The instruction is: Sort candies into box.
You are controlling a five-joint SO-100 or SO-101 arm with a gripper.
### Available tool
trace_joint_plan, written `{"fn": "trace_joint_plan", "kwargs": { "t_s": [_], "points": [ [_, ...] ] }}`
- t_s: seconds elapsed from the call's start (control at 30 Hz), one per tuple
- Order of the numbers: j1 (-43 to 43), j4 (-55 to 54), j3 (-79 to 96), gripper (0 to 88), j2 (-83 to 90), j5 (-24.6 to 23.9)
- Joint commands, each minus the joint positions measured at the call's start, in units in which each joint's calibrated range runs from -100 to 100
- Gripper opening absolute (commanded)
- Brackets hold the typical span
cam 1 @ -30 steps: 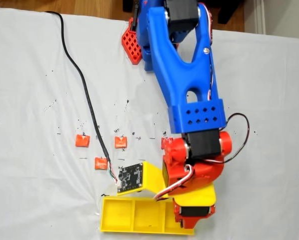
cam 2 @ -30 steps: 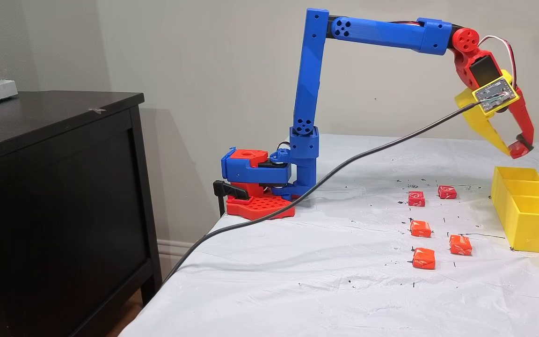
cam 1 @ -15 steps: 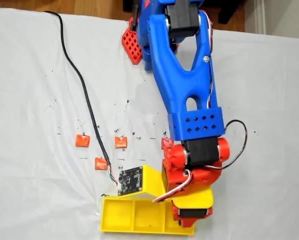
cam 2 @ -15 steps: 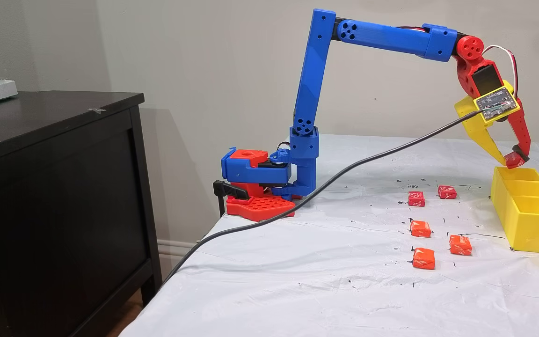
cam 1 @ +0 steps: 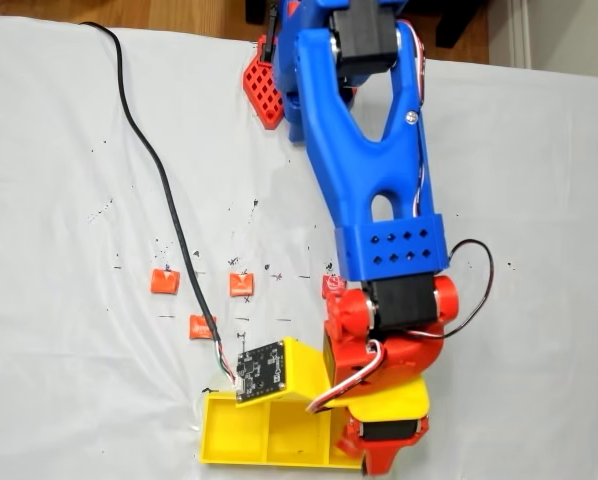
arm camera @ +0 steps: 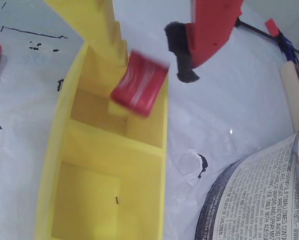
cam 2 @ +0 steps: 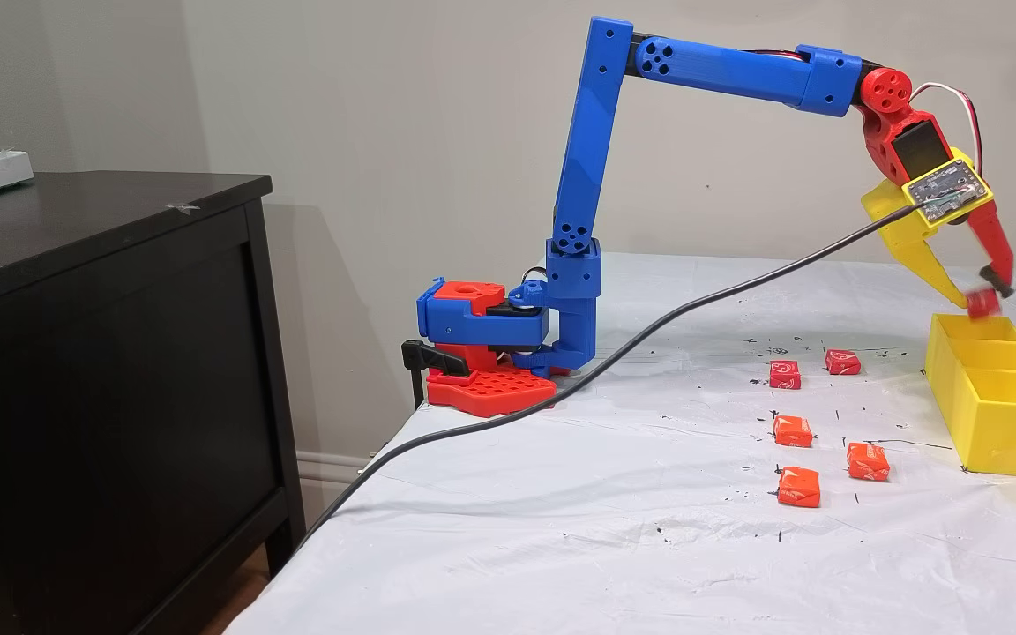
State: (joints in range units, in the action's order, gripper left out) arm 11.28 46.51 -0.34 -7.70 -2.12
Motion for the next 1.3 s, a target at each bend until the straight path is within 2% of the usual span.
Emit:
{"fn": "trace_joint_plan", "kwargs": {
  "t_s": [0.0, 0.23, 0.37, 0.47, 0.9, 1.1, 1.27],
  "points": [
    [1.5, 0.7, -1.3, 25.3, 4.5, 0.5],
    [1.7, 1.0, -0.5, 24.5, 5.7, 0.9],
    [1.6, 2.5, -0.5, 15.5, 7.4, 1.3],
    [1.4, 4.8, -0.6, 0.3, 9.6, 1.6],
    [1.8, 26.6, -3.9, 0.2, 14.1, 3.8],
    [4.5, 26.4, 5.8, 0.2, 15.8, 5.2],
    [5.8, 24.8, 9.3, 13.9, 14.7, 5.5]
  ]
}}
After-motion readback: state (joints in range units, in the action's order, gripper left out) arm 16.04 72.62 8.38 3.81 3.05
